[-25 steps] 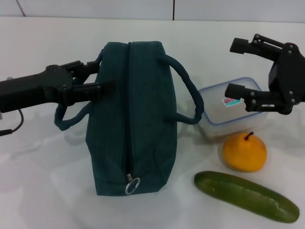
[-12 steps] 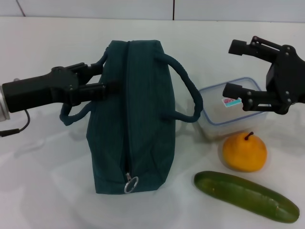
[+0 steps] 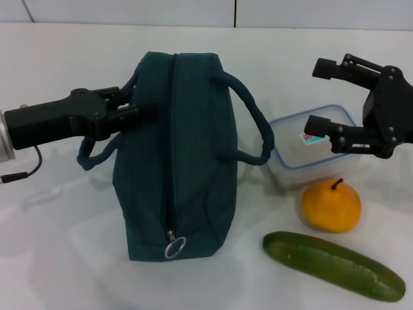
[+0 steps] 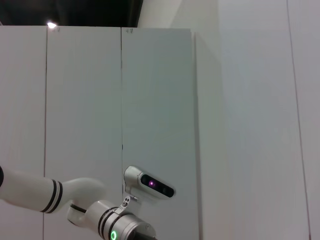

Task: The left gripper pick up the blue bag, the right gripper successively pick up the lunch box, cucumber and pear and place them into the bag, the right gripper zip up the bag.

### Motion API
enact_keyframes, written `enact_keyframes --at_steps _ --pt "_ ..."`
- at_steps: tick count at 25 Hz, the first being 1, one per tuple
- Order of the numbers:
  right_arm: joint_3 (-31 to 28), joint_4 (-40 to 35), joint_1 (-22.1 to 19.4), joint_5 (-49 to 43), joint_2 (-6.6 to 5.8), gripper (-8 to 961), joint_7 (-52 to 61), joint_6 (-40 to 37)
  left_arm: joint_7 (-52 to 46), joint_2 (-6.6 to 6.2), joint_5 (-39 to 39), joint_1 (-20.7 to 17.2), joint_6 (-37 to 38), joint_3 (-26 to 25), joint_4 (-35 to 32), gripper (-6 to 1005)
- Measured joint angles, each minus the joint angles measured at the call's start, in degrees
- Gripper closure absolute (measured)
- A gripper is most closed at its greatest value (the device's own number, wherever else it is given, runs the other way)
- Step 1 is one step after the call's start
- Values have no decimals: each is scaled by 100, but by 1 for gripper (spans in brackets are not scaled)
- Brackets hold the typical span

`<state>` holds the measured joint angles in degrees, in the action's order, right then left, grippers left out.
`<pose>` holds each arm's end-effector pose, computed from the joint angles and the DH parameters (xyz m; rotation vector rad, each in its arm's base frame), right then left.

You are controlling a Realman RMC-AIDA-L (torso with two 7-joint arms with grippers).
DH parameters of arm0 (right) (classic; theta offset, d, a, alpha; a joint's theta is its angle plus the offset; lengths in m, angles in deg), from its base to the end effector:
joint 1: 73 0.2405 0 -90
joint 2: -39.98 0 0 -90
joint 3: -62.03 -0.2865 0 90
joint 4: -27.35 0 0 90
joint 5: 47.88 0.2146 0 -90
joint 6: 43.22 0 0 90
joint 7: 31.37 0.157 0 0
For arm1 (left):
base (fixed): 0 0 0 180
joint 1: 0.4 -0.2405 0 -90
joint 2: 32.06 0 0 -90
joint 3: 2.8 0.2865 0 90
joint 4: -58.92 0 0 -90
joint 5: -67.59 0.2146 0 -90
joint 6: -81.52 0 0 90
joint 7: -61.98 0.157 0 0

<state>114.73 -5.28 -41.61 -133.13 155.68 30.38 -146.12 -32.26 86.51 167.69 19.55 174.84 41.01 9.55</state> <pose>0.2180 0.3414 0.0030 -2.6721 0.0196 1.2536 -0.2904 0.3255 0.0232 -2.5391 -0.8516 -0.9300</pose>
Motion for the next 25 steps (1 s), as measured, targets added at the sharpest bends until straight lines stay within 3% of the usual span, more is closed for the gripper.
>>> enact_keyframes --at_steps 9,11,25 --pt "2 3 -2 -1 -4 84 4 0 -261 -31 -2 23 -20 -4 6 669" --pt "2 18 0 -1 -4 84 4 12 -253 -33 -18 11 -20 -4 6 896" --pt "-17 311 55 16 21 84 -45 292 -226 -36 -57 121 -44 -147 273 949"
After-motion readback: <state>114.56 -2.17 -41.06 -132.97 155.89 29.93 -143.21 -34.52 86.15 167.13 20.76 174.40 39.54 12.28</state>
